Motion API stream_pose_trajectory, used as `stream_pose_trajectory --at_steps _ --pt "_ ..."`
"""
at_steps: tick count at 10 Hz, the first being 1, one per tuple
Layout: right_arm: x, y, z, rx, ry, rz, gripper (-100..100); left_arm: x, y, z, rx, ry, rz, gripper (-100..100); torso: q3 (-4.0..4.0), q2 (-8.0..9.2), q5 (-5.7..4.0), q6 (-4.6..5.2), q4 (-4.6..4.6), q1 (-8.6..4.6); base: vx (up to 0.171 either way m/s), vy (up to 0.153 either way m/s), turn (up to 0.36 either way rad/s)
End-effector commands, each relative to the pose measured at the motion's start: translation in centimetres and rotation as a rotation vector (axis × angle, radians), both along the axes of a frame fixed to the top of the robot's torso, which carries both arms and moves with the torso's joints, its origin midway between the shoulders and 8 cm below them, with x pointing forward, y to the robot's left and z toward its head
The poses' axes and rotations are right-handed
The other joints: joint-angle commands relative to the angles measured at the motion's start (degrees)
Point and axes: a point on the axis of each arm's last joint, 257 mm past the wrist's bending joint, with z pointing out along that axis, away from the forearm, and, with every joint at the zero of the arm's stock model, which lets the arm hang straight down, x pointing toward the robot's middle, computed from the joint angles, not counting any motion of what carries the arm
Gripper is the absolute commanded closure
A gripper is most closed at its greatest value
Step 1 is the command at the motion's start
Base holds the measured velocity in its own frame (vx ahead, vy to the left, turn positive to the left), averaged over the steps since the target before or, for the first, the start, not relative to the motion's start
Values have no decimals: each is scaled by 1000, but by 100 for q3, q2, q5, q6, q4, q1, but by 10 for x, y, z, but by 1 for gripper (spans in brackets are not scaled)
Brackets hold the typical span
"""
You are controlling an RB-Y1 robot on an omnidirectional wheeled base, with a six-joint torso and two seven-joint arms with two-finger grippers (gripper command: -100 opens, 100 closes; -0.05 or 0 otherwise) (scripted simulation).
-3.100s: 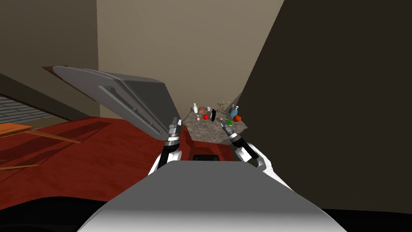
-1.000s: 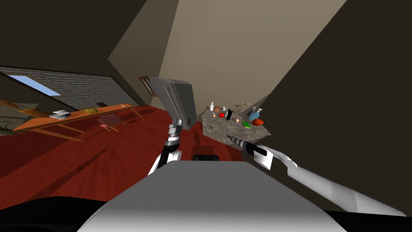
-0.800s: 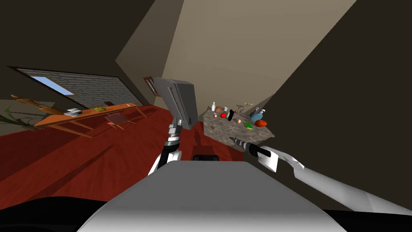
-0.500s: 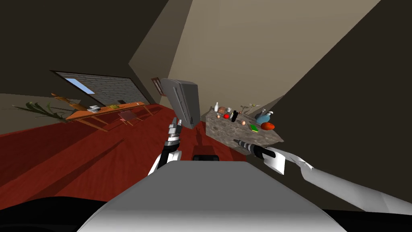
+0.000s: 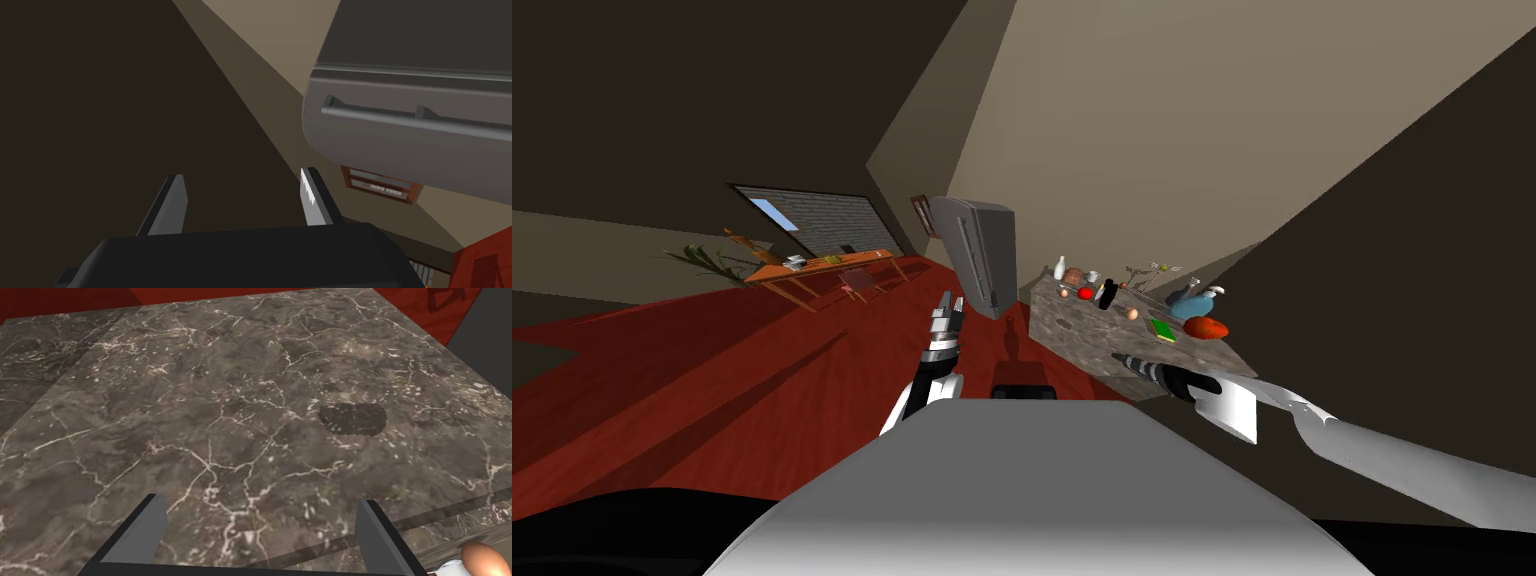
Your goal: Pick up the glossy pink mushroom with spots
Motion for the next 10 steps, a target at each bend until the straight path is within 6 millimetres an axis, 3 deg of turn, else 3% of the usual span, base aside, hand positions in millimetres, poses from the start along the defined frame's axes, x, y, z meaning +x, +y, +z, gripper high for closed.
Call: stream_pose_trajectory --at_steps 1,3,6,7,10 --pt "-9 -17 3 -27 24 -23 -100 0 0 0 0 0 0 0 0 0 0 0 0 0 73 -17 120" --pt "-34 -62 7 -87 87 -103 -100 0 0 0 0 0 0 0 -2 -4 1 1 -1 0 95 -41 240" --pt "-66 -113 17 -149 152 -210 -100 0 0 0 0 0 0 0 -18 -31 -8 2 -7 -30 153 -114 233" --pt "-66 -113 17 -149 152 -210 -100 0 0 0 0 0 0 0 -23 -39 -10 2 -9 -44 131 -118 79" --pt "-87 -148 28 -190 183 -293 -100 0 0 0 0 0 0 0 -25 -43 -9 1 -9 -34 157 -124 175"
